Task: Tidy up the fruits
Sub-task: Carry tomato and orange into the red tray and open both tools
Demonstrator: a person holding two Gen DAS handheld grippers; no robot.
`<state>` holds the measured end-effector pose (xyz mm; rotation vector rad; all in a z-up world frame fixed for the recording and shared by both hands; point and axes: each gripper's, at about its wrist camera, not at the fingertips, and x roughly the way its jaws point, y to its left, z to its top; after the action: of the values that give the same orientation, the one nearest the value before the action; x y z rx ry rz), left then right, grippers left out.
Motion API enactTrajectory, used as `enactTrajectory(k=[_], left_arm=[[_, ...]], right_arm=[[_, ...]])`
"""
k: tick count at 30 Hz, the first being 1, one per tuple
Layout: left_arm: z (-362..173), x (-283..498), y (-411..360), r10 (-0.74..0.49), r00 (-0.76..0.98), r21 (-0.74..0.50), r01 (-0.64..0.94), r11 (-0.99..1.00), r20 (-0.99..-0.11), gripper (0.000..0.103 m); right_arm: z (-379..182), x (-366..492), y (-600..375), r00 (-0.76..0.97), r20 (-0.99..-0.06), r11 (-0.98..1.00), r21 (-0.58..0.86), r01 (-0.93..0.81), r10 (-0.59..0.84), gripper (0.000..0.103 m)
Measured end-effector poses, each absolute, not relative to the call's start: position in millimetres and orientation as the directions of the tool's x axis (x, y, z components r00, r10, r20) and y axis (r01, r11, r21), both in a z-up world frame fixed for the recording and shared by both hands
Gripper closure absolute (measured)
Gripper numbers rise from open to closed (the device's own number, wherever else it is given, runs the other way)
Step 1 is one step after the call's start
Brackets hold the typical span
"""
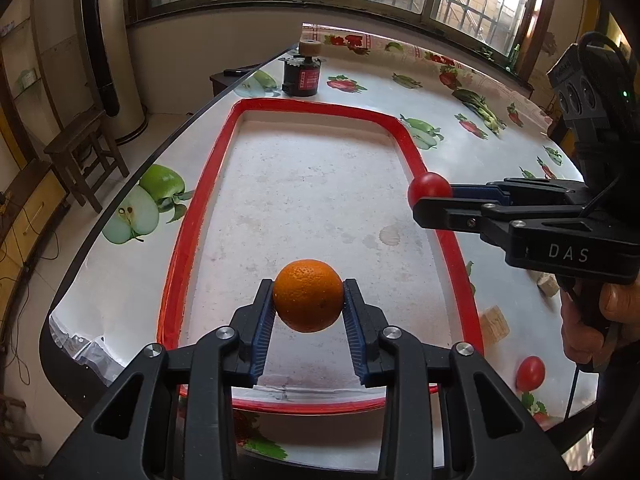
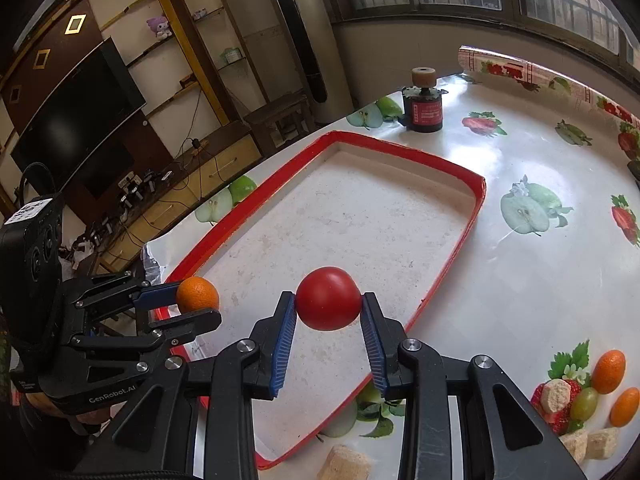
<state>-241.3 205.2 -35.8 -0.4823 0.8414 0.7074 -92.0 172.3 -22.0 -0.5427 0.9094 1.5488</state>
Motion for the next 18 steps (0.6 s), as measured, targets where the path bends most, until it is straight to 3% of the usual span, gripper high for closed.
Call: enactTrajectory(k=[18], left_arm=[[-61, -231, 216, 0.355, 0.390, -0.070, -0.751, 0.657, -0.850, 0.069]], right_arm=[[-70, -101, 209, -0.175, -0.835, -0.009, 0.200, -0.980, 0.522, 0.068]])
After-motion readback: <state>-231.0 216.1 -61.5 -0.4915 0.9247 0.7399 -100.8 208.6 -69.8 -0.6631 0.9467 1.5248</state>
